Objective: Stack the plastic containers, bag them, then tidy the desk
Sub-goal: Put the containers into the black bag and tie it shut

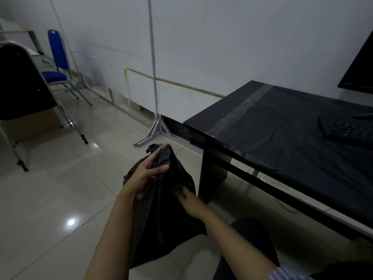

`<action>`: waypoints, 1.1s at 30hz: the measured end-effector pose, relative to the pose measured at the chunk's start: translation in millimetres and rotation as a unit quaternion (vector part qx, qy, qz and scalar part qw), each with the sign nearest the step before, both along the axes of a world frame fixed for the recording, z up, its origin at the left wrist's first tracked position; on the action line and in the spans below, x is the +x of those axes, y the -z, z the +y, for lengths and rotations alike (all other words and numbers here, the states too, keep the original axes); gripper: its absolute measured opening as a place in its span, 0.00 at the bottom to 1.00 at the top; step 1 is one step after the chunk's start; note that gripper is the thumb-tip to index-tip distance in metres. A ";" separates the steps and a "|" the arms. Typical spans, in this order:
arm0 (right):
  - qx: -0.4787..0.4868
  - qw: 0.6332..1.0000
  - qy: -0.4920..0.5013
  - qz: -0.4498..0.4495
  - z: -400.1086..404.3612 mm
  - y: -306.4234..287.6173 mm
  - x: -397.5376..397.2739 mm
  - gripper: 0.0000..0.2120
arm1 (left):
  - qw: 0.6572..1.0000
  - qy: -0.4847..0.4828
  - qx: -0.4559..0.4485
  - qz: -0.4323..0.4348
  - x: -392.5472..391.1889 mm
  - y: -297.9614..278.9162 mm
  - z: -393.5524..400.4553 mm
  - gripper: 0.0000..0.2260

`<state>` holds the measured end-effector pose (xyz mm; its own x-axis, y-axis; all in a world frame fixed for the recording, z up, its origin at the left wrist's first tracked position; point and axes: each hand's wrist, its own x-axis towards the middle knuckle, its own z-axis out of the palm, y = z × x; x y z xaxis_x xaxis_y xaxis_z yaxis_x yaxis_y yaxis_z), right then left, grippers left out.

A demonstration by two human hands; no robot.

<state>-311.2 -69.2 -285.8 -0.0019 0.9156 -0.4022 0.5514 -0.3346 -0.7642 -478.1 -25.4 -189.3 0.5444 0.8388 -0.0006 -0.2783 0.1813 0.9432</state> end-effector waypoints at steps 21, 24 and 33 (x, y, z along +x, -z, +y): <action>-0.046 0.947 0.309 0.073 -10.2 81.2 57.5 0.22 | 0.969 0.065 -0.060 -0.231 -49.1 -49.9 -8.8 0.26; 0.044 0.944 0.311 0.100 -5.2 69.0 61.2 0.13 | 0.993 -0.105 -0.009 -0.044 -66.9 -26.5 6.6 0.21; 0.201 0.947 0.217 0.124 -3.3 -32.9 57.2 0.12 | 0.929 -0.237 -0.016 0.284 -88.9 77.5 8.0 0.17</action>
<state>-254.0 -72.4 -252.9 0.3614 0.9307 -0.0565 0.2164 -0.1426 -0.9658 -567.0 -17.4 -266.8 0.0185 0.9789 -0.2034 0.2080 0.1952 0.9584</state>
